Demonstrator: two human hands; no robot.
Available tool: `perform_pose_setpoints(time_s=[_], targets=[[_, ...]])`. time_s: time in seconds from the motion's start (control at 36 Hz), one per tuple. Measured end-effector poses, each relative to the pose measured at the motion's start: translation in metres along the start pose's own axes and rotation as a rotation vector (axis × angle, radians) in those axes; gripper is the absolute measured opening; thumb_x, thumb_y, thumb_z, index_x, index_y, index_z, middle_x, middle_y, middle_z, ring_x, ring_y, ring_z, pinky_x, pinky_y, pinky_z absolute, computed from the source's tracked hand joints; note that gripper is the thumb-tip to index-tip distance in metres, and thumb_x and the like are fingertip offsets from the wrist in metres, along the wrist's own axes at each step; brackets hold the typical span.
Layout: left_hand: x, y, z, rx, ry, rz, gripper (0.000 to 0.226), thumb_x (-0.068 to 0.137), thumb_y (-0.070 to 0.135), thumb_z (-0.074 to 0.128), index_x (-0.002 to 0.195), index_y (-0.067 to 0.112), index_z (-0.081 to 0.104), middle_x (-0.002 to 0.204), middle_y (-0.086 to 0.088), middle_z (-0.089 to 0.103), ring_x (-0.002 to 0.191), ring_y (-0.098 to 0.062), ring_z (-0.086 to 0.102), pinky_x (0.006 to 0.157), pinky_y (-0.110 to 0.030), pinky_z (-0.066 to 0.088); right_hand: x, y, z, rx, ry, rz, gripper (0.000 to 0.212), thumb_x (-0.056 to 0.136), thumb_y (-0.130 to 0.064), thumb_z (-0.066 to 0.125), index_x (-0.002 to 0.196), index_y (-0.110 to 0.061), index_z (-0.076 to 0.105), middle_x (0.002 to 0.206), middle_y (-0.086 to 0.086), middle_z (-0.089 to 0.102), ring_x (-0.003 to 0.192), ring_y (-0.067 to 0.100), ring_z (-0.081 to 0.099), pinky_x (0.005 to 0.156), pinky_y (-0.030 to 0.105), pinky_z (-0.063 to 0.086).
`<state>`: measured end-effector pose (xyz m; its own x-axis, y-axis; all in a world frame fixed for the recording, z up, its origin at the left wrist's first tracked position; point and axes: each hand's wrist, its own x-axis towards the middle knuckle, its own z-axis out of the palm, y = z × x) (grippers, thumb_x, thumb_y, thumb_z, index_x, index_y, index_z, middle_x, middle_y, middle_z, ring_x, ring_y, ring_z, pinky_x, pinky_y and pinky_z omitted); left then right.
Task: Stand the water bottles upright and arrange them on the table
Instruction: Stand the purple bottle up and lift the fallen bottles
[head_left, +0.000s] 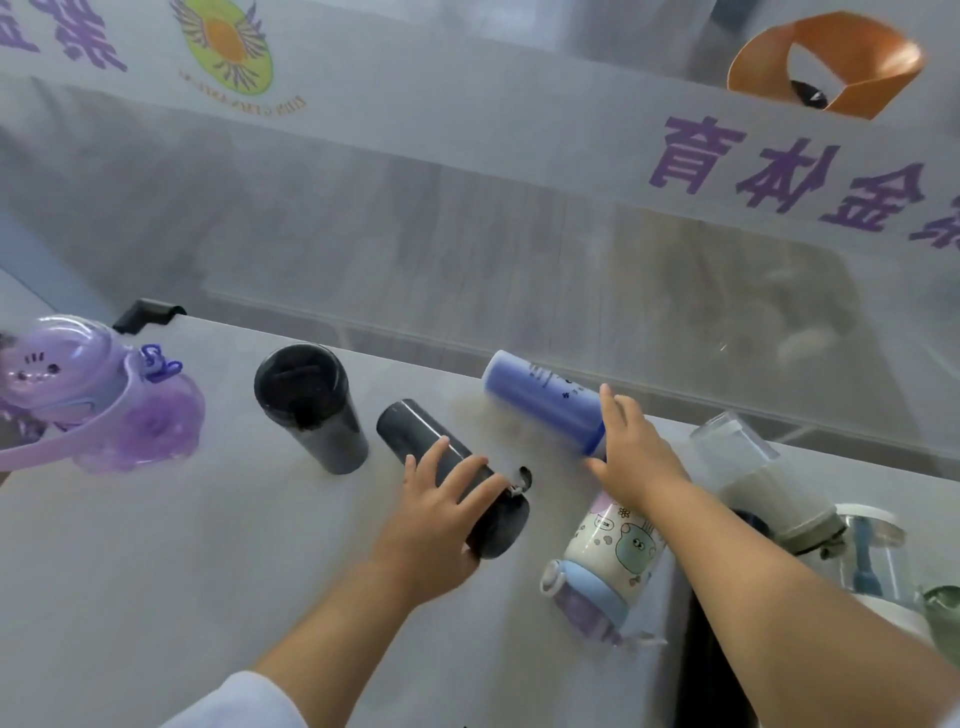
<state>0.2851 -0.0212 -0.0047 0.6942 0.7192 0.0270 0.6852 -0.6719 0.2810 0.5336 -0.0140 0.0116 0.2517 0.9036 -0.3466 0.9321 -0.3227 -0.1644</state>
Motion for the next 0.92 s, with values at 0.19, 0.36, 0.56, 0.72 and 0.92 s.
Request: perform_pose_setpoints(time_s=[0.19, 0.36, 0.56, 0.72, 0.92], targets=[[0.004, -0.007, -0.042, -0.484, 0.292, -0.191, 0.078, 0.058, 0.038, 0.081, 0.124, 0.025, 0.041, 0.128, 0.006, 0.048, 0.12, -0.015, 0.046, 0.103, -0.028, 0.04, 0.005, -0.004, 0.003, -0.01, 0.064, 0.056, 0.068, 0.082, -0.032, 0.065, 0.136, -0.011, 0.03, 0.135, 0.011, 0.033, 0.113, 0.033, 0.048, 0.089, 0.041, 0.045], [0.002, -0.005, -0.065, -0.811, 0.297, -0.425, 0.079, 0.054, 0.047, 0.081, 0.12, 0.04, 0.038, 0.116, 0.019, 0.054, 0.11, -0.001, 0.054, 0.098, -0.029, 0.047, 0.003, -0.005, 0.006, -0.051, 0.059, 0.066, 0.072, 0.083, -0.037, 0.064, 0.137, -0.013, 0.023, 0.133, 0.01, 0.04, 0.117, 0.03, 0.047, 0.091, 0.04, 0.041], [-0.002, -0.002, -0.071, -0.811, 0.313, -0.494, 0.092, 0.064, 0.033, 0.082, 0.134, 0.037, 0.023, 0.125, 0.014, 0.045, 0.116, -0.008, 0.05, 0.102, -0.029, 0.041, -0.003, -0.004, 0.006, -0.021, 0.081, 0.049, 0.072, 0.079, -0.037, 0.066, 0.136, -0.013, 0.028, 0.131, 0.01, 0.045, 0.115, 0.03, 0.045, 0.095, 0.037, 0.039], [0.004, -0.004, -0.075, -0.755, 0.441, -0.552, 0.092, 0.066, 0.028, 0.081, 0.139, 0.025, 0.024, 0.128, 0.012, 0.032, 0.127, -0.011, 0.039, 0.109, -0.038, 0.037, -0.017, -0.006, -0.004, 0.204, 0.199, -0.032, 0.075, 0.076, -0.027, 0.07, 0.139, -0.013, 0.033, 0.13, 0.011, 0.041, 0.113, 0.03, 0.044, 0.094, 0.035, 0.04], [0.005, -0.006, -0.073, -0.733, 0.427, -0.535, 0.077, 0.065, 0.032, 0.082, 0.125, 0.027, 0.034, 0.124, 0.008, 0.046, 0.115, -0.015, 0.05, 0.102, -0.038, 0.044, -0.034, -0.02, -0.036, 0.403, 0.402, -0.142, 0.074, 0.073, -0.027, 0.076, 0.136, -0.013, 0.04, 0.129, 0.007, 0.042, 0.118, 0.025, 0.04, 0.095, 0.028, 0.033]])
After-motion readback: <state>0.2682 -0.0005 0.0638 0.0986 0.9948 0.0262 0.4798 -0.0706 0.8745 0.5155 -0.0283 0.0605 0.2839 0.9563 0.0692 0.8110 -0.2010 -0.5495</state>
